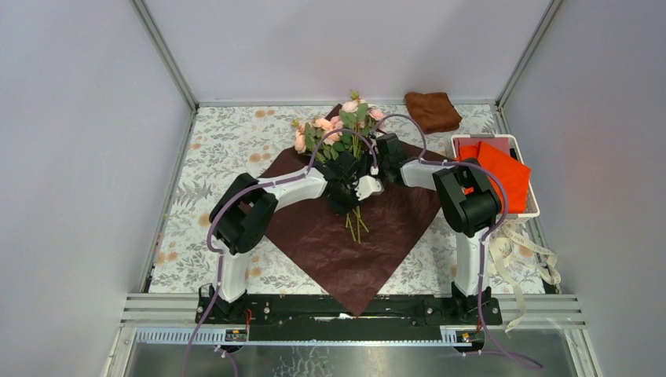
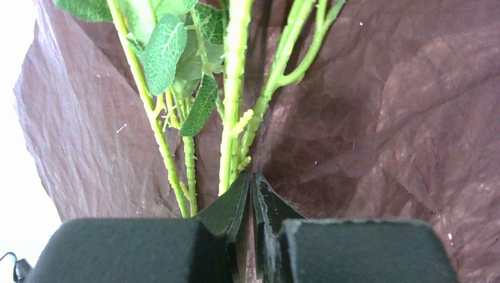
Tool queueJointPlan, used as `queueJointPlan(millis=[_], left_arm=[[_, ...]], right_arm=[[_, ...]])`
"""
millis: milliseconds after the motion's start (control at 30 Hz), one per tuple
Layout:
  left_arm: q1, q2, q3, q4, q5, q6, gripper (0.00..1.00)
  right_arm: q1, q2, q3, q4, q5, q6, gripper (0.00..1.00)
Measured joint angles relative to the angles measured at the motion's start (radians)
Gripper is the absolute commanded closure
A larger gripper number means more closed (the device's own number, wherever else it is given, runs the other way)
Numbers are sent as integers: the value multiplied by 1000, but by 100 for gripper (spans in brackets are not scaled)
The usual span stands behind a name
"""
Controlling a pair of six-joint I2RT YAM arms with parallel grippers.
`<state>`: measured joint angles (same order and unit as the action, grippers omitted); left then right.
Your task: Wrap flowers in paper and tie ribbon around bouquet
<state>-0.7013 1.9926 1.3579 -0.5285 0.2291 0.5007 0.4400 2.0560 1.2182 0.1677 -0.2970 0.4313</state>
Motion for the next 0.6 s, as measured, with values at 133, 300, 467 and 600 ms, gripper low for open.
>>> queueJointPlan(millis=[133, 300, 467, 600], left_arm=[[-5, -13, -22, 9, 69, 11, 66], [-4, -109, -114, -8, 122, 46, 50], [-4, -288, -177, -71, 142, 93, 39], [10, -460, -252, -109, 169, 133, 26]], right_arm=[[-2, -18, -28, 1, -29, 18, 85], [-5, -116, -42, -137, -10, -35, 62], [-5, -311, -27, -349, -13, -187, 42], [13, -507, -45, -475, -63, -385, 36]])
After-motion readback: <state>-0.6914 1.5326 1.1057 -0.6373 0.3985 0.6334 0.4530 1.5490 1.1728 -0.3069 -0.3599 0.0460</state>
